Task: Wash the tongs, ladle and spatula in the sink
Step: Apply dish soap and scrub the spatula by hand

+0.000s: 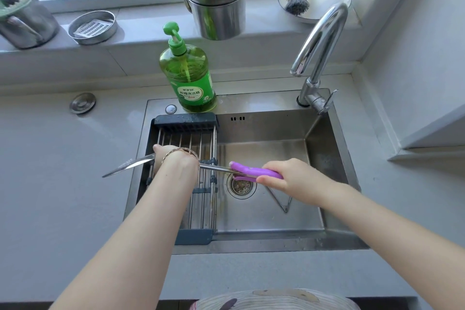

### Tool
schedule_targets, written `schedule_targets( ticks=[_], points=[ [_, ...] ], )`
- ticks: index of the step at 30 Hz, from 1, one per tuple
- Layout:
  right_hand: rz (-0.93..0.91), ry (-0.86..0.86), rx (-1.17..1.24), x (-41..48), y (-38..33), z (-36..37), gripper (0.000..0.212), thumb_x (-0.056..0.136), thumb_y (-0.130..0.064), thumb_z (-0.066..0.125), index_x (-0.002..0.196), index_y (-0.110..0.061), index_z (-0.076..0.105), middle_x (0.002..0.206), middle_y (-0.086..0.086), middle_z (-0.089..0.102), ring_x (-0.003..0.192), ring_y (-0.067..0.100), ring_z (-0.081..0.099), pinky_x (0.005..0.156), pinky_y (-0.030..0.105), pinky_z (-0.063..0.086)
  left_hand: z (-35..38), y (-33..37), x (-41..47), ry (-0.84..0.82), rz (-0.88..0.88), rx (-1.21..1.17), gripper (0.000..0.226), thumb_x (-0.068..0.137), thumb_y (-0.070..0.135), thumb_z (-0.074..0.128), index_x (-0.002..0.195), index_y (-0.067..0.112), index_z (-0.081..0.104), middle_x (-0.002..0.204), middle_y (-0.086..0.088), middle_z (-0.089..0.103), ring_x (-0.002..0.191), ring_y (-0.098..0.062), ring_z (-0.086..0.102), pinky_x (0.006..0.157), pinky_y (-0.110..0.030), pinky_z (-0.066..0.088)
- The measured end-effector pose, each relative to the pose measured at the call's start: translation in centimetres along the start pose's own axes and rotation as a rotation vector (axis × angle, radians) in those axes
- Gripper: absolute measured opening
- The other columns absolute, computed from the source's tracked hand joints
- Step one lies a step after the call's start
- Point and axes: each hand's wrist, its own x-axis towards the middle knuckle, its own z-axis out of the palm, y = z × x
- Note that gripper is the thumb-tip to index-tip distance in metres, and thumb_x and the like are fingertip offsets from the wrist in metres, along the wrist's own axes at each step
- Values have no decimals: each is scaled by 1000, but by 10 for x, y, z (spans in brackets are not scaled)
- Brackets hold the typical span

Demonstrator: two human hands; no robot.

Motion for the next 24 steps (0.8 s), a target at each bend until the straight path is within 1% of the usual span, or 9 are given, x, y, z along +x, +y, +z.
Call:
schedule_targets(
  ticks=[3,5,7,8,9,11,13,18,24],
  points=[
    [-98,-187,345,-6,8,-15,24,97,-25,46,118,-31,56,77,-14,56,64,-2,45,61,10,34,-5,-1,0,-2,92,320,46,87,29,56,130,22,43,137,5,45,131,-21,39,106,-40,29],
    [-69,-159,242,-5,6,-18,21,95,-28,50,114,-28,58,80,-11,59,66,0,46,58,12,34,1,-3,2,-48,149,246,48,86,24,56,132,22,42,140,6,43,132,-21,38,106,-36,31],
    [31,-65,-159,1,-5,-14,30,90,-50,49,94,-22,58,73,-6,55,70,13,50,56,22,34,13,-2,3,-84,135,-115,54,84,-5,46,135,8,36,132,6,44,127,-7,40,85,-6,37],
    [72,-3,-360,5,-12,-10,42,87,-60,43,82,-19,53,66,-6,49,70,18,49,56,27,32,15,6,3,-41,-63,-480,46,85,-17,28,130,-8,34,118,2,48,122,-53,-14,62,3,35],
    [90,51,-438,8,-16,-4,50,86,-65,37,72,-19,46,61,-7,43,68,20,47,56,29,31,16,14,1,-99,-180,-742,28,92,-13,18,112,-21,36,86,-1,40,53,-15,-3,52,1,34],
    [128,110,-292,12,-23,3,53,88,-65,32,60,-21,39,57,-8,42,62,18,46,54,29,31,6,19,-14,-212,-235,-942,33,99,0,28,67,-2,32,65,-5,20,52,-1,15,43,2,34],
    [204,23,84,15,-24,0,54,90,-61,33,56,-21,46,52,-7,48,46,10,46,49,23,35,-3,26,-27,-340,-115,-1262,42,98,12,38,58,15,26,52,-7,27,32,-3,34,23,-9,22],
    [353,-532,1050,22,-13,-14,58,95,-54,25,73,-8,52,39,-6,44,27,3,34,32,12,28,-30,35,-44,-675,70,-1904,42,95,38,45,60,17,39,38,9,35,30,-3,35,38,-11,32],
    [367,-333,715,52,-11,-6,49,98,-43,37,73,-9,62,62,4,62,45,10,52,45,19,44,-23,28,-28,-546,-97,-2041,48,99,46,24,68,16,45,36,7,32,27,-5,32,42,-12,32]
  ],
)
